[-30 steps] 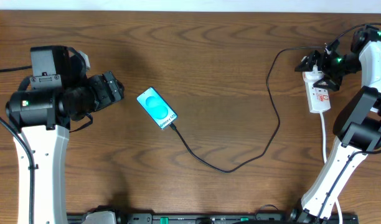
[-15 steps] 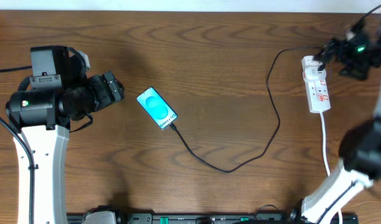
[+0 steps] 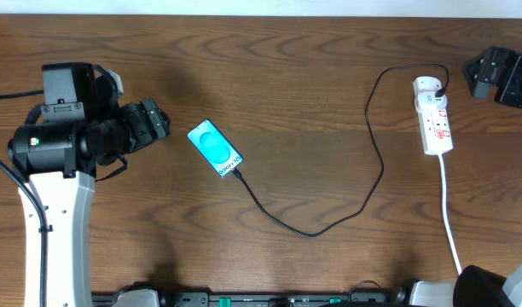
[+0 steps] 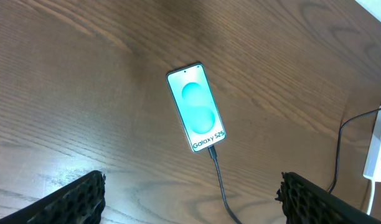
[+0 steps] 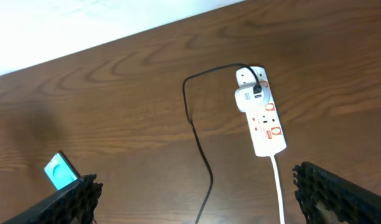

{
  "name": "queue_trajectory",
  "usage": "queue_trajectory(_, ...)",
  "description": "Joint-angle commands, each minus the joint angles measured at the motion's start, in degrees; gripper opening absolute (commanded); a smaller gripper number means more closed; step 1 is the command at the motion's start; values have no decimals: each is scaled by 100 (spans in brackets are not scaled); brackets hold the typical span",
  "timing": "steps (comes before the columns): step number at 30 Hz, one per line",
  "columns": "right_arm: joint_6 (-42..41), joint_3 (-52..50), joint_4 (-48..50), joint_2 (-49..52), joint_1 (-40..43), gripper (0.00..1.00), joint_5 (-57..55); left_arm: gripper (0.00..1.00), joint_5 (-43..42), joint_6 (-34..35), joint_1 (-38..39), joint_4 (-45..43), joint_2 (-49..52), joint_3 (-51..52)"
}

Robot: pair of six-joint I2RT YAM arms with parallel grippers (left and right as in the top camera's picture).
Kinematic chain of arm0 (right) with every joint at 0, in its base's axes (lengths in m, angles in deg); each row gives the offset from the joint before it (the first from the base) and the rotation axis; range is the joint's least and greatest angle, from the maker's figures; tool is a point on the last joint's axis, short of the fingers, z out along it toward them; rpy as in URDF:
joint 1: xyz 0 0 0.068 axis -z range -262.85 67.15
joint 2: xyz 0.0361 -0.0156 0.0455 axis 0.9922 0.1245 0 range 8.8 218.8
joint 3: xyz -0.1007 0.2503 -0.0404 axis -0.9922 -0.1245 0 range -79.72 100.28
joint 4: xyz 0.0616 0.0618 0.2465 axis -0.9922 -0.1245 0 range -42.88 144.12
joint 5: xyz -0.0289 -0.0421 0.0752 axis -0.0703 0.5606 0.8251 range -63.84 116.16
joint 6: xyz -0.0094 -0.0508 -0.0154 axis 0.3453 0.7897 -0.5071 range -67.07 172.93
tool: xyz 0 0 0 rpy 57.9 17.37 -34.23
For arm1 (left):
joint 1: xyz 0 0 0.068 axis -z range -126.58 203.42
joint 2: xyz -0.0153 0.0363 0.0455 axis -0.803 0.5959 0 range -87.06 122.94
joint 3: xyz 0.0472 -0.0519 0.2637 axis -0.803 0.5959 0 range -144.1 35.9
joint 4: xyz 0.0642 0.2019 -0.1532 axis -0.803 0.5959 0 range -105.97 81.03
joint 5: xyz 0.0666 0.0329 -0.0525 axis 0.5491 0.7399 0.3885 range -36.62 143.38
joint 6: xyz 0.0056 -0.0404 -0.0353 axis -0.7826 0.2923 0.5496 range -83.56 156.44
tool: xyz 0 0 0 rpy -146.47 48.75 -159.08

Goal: Plug charger to phone and switch on socket
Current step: 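Lift the right gripper up and away from the power strip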

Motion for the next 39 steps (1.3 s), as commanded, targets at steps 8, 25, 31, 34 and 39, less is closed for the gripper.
queue_trajectory(8,85,-24,-105,-26,-15,99,-111,90,55,-52,-7,28,7,0)
queue_trajectory(25,83,-24,-107,-26,-15,99,-120,90,55,-52,-7,28,7,0)
queue_trajectory(31,83,-24,-105,-26,-15,99,-120,90,55,-52,-7,28,7,0)
queue_trajectory(34,83,-24,-105,-26,-15,99,-120,90,55,-52,-7,28,7,0)
queue_trajectory(39,83,-24,-105,-26,-15,99,-120,90,264,-57,4,142,-90,2)
